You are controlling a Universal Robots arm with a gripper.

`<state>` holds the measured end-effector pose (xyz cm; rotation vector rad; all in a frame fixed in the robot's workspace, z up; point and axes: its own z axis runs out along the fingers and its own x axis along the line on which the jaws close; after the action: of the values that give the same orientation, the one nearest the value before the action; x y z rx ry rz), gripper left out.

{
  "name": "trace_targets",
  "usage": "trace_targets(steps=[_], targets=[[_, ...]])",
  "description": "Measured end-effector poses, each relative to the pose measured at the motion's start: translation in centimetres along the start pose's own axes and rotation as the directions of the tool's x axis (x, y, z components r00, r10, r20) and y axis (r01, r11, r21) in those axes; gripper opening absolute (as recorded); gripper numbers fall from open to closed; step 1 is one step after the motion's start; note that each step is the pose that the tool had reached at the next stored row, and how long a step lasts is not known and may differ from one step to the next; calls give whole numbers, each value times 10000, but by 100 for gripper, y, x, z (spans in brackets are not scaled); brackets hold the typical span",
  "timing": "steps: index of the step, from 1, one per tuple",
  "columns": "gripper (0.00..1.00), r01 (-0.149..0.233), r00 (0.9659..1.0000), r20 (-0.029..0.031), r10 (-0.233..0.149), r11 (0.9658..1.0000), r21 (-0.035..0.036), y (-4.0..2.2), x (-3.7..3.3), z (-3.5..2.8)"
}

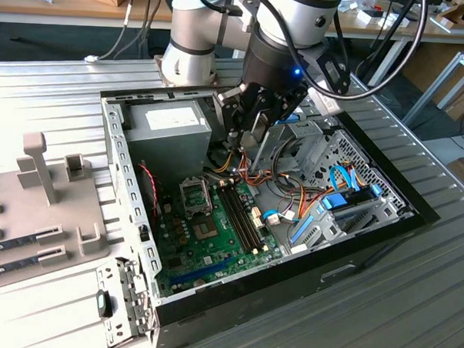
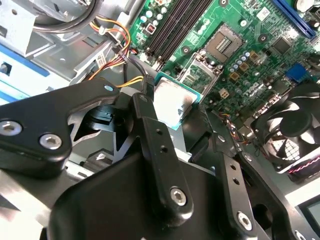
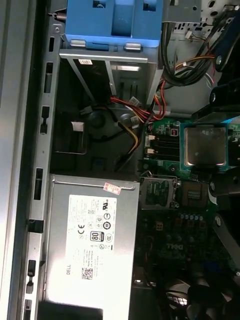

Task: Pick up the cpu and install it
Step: 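Pick up the cpu and move it towards the insertion slot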

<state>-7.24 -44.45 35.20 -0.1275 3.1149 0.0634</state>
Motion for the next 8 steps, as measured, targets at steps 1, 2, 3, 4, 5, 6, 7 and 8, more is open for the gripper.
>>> trace_targets(steps=[1, 2, 3, 4, 5, 6, 7, 8], targets=[[47, 0, 10000, 1, 0, 10000, -1, -5, 3, 6], [47, 0, 10000, -1, 0, 10000, 1, -13, 8, 16], [47, 1, 10000, 0, -1, 10000, 0, -21, 12, 31], [47, 2, 10000, 0, -2, 10000, 0, -26, 16, 43], [47, 2, 10000, 0, -2, 10000, 0, -30, 18, 51], [47, 0, 10000, 0, 0, 10000, 0, -35, 23, 65], [47, 0, 10000, 0, 0, 10000, 0, -45, 27, 87], [47, 0, 10000, 0, 0, 10000, 0, -55, 28, 106]])
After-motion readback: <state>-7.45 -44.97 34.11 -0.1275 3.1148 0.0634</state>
